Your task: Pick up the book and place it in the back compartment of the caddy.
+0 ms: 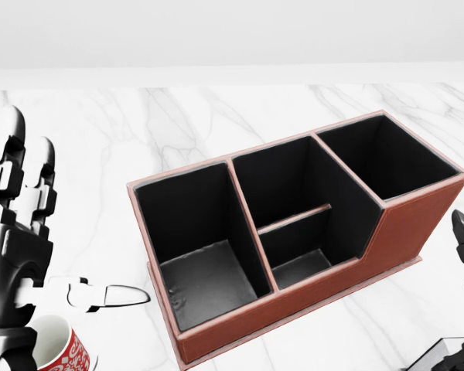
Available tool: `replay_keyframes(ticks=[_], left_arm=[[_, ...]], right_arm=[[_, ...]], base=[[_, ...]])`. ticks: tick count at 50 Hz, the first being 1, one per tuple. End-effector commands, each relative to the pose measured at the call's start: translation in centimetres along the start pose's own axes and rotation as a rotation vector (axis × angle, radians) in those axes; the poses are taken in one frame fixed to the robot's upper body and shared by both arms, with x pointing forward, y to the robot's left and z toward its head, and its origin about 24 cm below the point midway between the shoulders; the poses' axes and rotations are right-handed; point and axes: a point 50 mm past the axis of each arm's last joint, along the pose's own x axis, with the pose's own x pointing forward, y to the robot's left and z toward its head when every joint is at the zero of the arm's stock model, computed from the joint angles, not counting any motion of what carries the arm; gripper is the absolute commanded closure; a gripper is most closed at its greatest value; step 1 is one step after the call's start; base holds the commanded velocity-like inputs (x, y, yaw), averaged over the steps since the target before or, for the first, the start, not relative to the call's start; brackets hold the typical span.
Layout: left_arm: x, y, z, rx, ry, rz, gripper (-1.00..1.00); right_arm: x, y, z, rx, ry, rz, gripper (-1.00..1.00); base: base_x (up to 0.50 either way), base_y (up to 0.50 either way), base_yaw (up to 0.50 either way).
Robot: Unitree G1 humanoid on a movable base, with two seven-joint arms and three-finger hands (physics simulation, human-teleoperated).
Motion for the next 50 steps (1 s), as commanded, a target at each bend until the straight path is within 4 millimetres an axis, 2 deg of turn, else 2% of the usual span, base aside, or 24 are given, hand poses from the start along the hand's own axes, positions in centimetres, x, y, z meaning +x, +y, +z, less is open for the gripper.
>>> replay_keyframes(ticks=[1,7,17,50], left_arm=[[-0.1,-0.1,-0.1,0.001,0.007,-0.005,-1.00],[-0.1,-0.2,-0.3,0.001,0.014,-0.007,-1.00],[-0.2,-0.2,-0.4,0.001,0.018,-0.007,-1.00],[-0.2,-0.3,-0.6,0.004,0.030,-0.009,-1.00]], right_arm=[[0.1,0.3,0.9,-0.036,-0.033,0.028,-1.00],[0.5,0.9,1.3,-0.053,-0.048,0.045,-1.00],[0.5,0.8,1.2,-0.081,-0.053,0.059,-1.00],[0.0,0.3,-2.4,-0.120,0.061,0.024,-1.00]], base=[[0.00,0.00,0.00],[0.00,0.00,0.00],[0.00,0.00,0.00],[0.00,0.00,0.00]])
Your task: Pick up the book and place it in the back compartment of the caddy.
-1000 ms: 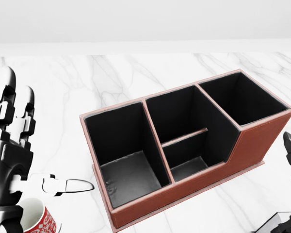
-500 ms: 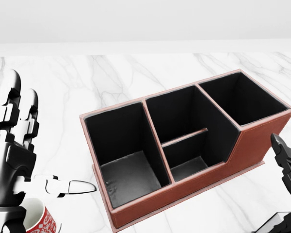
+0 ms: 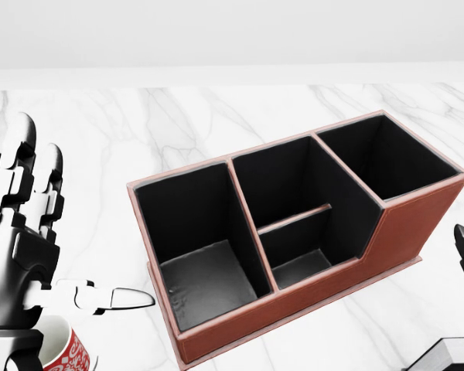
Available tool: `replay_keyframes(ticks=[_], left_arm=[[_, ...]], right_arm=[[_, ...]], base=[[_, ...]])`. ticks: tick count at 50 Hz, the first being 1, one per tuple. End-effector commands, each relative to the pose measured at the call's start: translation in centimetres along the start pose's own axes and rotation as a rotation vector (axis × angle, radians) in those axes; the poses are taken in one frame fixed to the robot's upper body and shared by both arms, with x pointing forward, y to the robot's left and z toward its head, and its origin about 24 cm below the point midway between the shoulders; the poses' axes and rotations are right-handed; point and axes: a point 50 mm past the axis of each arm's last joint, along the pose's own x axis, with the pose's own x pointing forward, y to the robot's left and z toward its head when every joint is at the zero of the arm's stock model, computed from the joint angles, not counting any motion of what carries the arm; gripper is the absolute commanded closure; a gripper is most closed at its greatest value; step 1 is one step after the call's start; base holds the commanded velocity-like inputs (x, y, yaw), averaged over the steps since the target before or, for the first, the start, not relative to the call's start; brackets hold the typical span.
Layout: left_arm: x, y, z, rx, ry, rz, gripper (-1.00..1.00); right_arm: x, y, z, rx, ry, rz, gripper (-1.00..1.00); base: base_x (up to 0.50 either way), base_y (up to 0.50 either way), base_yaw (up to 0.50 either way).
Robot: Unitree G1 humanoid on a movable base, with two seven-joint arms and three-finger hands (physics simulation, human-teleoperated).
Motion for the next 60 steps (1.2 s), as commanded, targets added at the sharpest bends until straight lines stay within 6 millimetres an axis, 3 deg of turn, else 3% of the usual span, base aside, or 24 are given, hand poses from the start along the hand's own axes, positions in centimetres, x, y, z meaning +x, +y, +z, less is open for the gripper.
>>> replay_keyframes(ticks=[1,60], left_arm=[[-0.1,0.0,0.1,0.002,-0.001,-0.001,-1.00],[0.0,-0.1,-0.6,0.006,0.025,-0.003,-1.00]], right_arm=[[0.1,-0.2,-1.1,-0.008,0.041,-0.030,-1.00],[1.2,1.7,-4.0,-0.004,0.130,-0.009,-1.00]], base=[[0.00,0.00,0.00],[0.00,0.00,0.00]])
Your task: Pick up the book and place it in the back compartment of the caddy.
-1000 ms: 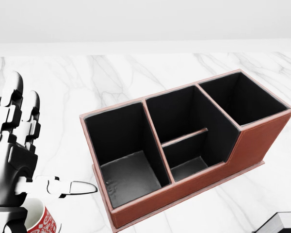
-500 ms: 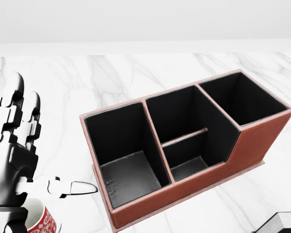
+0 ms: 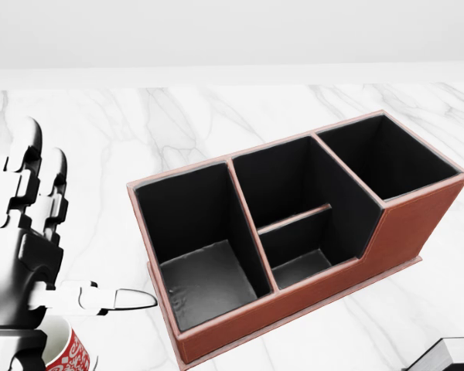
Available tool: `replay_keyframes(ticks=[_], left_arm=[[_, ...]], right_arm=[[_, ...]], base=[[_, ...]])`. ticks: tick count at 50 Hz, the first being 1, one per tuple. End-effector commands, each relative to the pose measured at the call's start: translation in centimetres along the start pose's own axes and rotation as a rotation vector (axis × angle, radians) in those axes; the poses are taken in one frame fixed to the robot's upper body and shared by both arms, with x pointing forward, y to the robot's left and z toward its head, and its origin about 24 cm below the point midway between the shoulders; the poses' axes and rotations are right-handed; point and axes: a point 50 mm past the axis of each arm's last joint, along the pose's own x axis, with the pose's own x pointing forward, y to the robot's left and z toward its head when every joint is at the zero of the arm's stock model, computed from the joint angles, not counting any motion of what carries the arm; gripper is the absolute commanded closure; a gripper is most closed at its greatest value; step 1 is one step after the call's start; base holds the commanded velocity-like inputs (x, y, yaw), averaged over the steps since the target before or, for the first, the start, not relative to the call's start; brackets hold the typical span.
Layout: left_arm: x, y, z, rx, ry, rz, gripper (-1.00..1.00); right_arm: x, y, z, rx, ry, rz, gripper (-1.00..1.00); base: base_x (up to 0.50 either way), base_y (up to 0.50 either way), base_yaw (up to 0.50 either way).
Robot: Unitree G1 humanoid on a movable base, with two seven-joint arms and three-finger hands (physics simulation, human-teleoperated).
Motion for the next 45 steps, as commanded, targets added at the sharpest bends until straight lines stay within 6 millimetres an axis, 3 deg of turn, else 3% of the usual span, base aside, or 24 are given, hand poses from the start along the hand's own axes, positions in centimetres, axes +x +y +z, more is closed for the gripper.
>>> replay_keyframes(ticks=[1,33,34,35,36,45], left_arm=[[0.0,0.0,0.0,0.001,0.000,-0.001,-1.00],[-0.1,-0.1,0.0,0.001,0.002,-0.004,-1.00],[-0.1,-0.1,0.0,0.002,0.003,-0.003,-1.00],[-0.1,-0.1,0.0,0.002,0.003,-0.003,-1.00],[-0.1,-0.1,0.0,0.002,0.002,-0.003,-1.00],[0.0,-0.1,0.1,0.002,-0.005,-0.004,-1.00]], right_arm=[[0.2,0.2,-0.3,0.002,0.009,0.003,-1.00],[1.0,1.4,-0.7,-0.012,0.023,0.022,-1.00],[1.1,1.4,-0.7,-0.013,0.023,0.021,-0.42],[1.1,1.4,-0.7,-0.012,0.022,0.022,0.39],[1.0,1.4,-0.7,-0.010,0.021,0.025,1.00],[1.0,1.2,-0.5,-0.005,0.014,0.017,1.00]], base=[[0.00,0.00,0.00],[0.00,0.00,0.00],[0.00,0.00,0.00],[0.00,0.00,0.00],[0.00,0.00,0.00],[0.00,0.00,0.00]])
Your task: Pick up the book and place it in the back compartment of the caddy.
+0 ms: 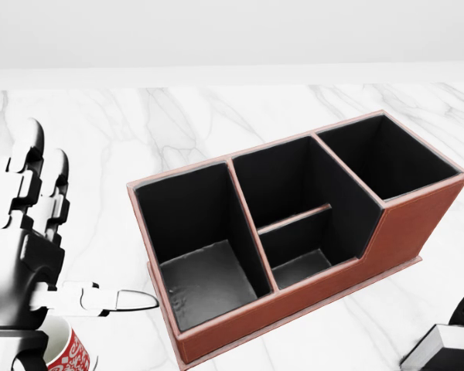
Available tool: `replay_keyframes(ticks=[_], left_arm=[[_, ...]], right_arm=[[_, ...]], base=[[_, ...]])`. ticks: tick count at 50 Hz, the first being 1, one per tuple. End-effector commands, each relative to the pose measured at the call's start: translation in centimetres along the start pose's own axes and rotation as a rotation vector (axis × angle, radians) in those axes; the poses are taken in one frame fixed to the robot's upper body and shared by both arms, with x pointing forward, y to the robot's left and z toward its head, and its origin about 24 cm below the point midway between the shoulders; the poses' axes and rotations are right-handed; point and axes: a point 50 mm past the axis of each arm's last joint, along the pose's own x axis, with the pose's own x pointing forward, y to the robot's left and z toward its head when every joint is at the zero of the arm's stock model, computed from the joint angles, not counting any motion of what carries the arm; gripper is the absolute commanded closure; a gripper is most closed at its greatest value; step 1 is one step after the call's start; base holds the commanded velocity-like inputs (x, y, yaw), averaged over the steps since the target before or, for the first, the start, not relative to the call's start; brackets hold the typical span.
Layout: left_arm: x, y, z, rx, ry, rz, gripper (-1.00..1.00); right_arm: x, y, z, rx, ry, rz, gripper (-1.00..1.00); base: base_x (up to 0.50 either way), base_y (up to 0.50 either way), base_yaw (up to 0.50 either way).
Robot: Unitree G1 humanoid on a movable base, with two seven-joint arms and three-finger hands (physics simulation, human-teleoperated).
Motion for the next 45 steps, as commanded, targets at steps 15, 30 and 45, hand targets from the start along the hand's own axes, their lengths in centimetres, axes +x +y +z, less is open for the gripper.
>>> replay_keyframes(ticks=[15,30,45], left_arm=[[0.0,0.0,0.0,0.000,-0.002,0.000,-1.00],[0.0,0.0,0.0,0.001,0.001,0.005,-1.00],[0.0,0.1,-0.2,0.002,0.007,0.005,-1.00]], right_arm=[[-0.4,-0.5,1.0,0.045,-0.040,-0.007,1.00],[-1.4,-2.6,2.4,0.058,-0.097,-0.050,1.00],[-1.8,-5.3,6.1,0.002,-0.229,-0.093,1.00]], base=[[0.00,0.00,0.00],[0.00,0.00,0.00],[0.00,0.00,0.00]])
